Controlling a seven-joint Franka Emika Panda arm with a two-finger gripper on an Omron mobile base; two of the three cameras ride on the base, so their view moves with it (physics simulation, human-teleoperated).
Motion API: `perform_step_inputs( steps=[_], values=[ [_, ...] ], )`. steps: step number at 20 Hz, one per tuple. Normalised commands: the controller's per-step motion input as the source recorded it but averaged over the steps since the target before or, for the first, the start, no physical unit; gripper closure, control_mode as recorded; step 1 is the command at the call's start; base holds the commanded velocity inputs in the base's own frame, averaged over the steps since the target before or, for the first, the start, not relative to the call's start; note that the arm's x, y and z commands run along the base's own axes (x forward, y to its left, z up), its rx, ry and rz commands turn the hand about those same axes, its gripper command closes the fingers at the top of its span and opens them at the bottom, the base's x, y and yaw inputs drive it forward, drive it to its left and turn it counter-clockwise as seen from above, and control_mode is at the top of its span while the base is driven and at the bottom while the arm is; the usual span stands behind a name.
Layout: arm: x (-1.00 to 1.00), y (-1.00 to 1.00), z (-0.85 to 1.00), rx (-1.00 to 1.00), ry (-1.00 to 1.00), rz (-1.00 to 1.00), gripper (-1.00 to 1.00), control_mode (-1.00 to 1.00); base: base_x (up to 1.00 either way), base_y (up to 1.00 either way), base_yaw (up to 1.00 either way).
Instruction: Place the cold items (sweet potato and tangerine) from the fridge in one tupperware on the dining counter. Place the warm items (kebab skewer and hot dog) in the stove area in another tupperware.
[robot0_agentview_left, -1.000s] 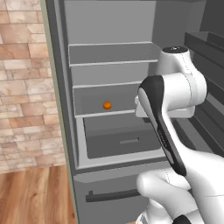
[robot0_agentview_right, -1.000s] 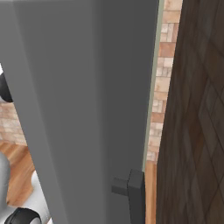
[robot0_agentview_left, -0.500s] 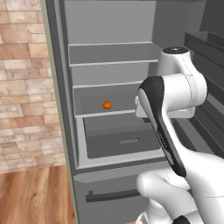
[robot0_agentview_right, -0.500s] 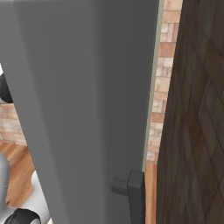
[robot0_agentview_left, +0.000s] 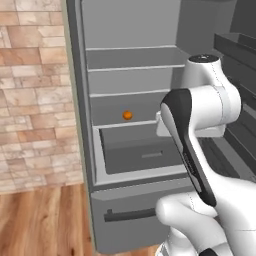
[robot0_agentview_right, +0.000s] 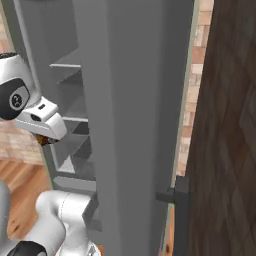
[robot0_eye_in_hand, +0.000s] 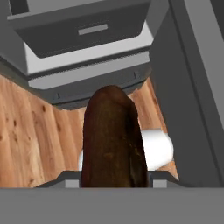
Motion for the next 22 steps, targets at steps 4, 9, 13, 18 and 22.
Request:
perform_step_inputs(
  steps=[4, 9, 13, 18, 22],
  values=[
    [0.0, 0.0, 0.0, 0.0, 0.0, 0.0, 1.0, 1.0, -0.31, 0.9, -0.18],
    [0.0, 0.0, 0.0, 0.0, 0.0, 0.0, 1.0, 1.0, -0.54, 0.65, -0.59],
    [0.0, 0.0, 0.0, 0.0, 0.0, 0.0, 1.0, 1.0, -0.59, 0.34, -0.73],
    [0.0, 0.0, 0.0, 0.0, 0.0, 0.0, 1.0, 1.0, -0.85, 0.39, -0.68],
    [0.0, 0.0, 0.0, 0.0, 0.0, 0.0, 1.0, 1.0, -1.0, 0.39, -0.62]
  ],
)
